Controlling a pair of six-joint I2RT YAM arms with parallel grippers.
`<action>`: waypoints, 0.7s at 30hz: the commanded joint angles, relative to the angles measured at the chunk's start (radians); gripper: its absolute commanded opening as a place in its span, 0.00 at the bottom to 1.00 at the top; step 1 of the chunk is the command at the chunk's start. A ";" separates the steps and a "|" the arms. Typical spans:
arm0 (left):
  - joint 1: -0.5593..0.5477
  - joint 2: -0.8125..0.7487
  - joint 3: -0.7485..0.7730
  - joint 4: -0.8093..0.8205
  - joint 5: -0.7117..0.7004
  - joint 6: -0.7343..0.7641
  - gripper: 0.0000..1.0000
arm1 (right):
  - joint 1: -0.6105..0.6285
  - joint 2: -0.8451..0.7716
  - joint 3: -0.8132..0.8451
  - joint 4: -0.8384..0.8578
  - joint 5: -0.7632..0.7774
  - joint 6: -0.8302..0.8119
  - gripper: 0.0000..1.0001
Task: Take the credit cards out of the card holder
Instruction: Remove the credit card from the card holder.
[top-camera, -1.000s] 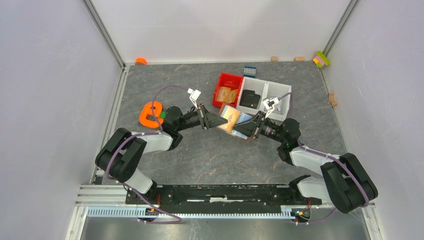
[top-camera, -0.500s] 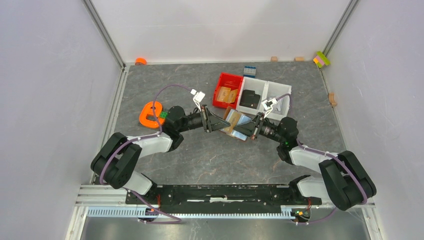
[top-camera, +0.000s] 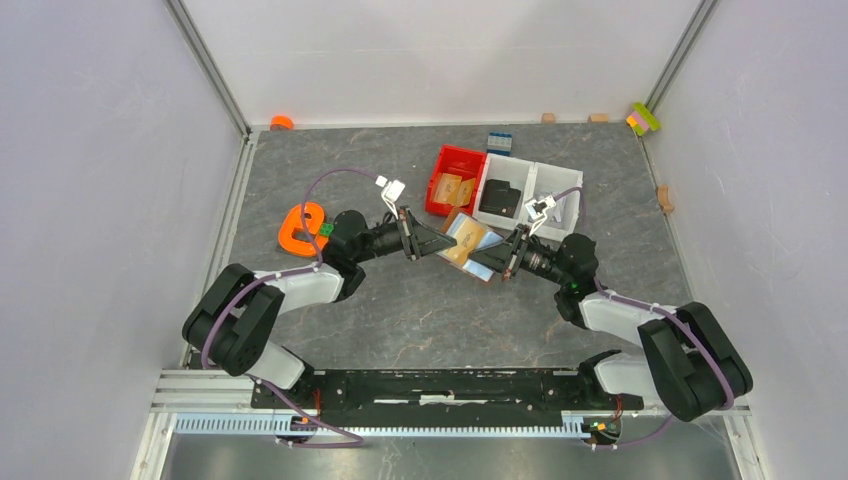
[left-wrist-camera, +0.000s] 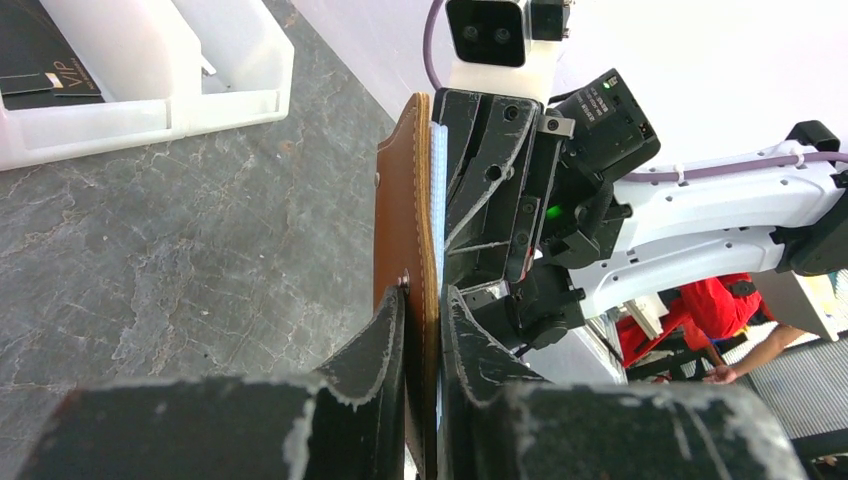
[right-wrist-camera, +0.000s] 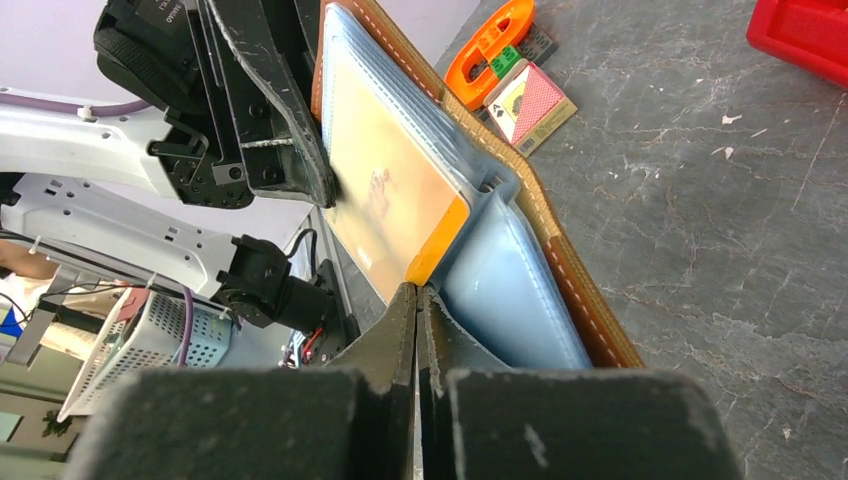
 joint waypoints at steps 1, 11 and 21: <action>-0.007 -0.012 0.009 0.139 0.071 -0.074 0.09 | -0.010 -0.015 0.008 0.016 0.045 -0.017 0.00; 0.024 0.010 -0.020 0.262 0.073 -0.159 0.02 | -0.022 -0.025 -0.019 0.094 0.021 0.017 0.34; 0.005 0.068 0.000 0.335 0.100 -0.209 0.02 | -0.019 -0.001 -0.024 0.214 -0.022 0.076 0.36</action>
